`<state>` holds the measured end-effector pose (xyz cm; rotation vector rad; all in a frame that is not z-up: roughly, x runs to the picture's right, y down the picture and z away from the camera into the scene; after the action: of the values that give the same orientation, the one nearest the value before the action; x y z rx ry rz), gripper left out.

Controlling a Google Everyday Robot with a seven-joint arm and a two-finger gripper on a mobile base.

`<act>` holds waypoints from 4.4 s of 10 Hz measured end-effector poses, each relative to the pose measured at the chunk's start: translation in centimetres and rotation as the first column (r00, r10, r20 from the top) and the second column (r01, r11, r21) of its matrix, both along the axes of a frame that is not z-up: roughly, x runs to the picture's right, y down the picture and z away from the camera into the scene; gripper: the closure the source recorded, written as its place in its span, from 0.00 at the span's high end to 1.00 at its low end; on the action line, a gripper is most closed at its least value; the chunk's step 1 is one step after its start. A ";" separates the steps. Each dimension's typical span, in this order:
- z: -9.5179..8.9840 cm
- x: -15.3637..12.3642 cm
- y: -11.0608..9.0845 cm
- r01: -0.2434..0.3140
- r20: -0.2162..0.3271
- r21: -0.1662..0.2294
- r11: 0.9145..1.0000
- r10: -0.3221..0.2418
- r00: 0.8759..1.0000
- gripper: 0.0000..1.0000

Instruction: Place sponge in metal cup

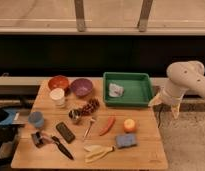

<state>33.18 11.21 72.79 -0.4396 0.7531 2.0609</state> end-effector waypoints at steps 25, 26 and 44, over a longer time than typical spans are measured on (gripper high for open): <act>-6.6 -18.4 11.2 0.354 0.321 0.096 0.930 -0.366 0.873 0.80; -6.2 -18.8 11.9 0.371 0.330 0.091 0.924 -0.379 0.864 0.80; 3.2 -14.6 12.6 0.274 0.284 -0.002 0.962 -0.262 0.922 0.80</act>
<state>18.57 23.80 76.03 -0.6037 0.6460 1.6848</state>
